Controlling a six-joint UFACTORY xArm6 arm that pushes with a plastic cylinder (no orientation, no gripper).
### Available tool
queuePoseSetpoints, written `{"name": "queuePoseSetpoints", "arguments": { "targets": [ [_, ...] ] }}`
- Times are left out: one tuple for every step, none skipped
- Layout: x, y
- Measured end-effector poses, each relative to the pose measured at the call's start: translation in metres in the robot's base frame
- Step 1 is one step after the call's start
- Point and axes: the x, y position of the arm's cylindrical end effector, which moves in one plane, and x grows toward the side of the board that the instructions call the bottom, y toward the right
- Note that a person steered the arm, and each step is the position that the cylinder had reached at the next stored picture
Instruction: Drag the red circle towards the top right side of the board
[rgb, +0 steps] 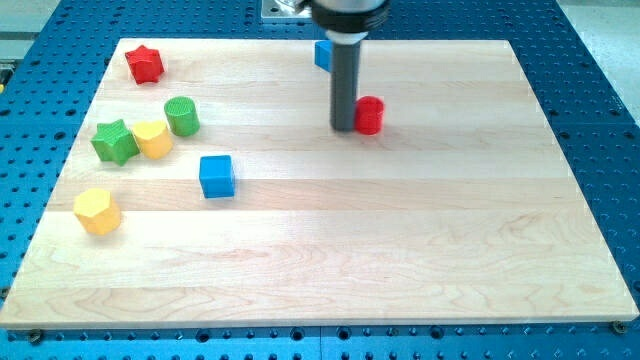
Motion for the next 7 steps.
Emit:
{"name": "queuePoseSetpoints", "arguments": {
  "targets": [
    [-0.024, 0.048],
    [-0.02, 0.034],
    [0.006, 0.03],
    [0.025, 0.03],
    [0.01, 0.07],
    [-0.063, 0.114],
    [-0.069, 0.144]
  ]
}}
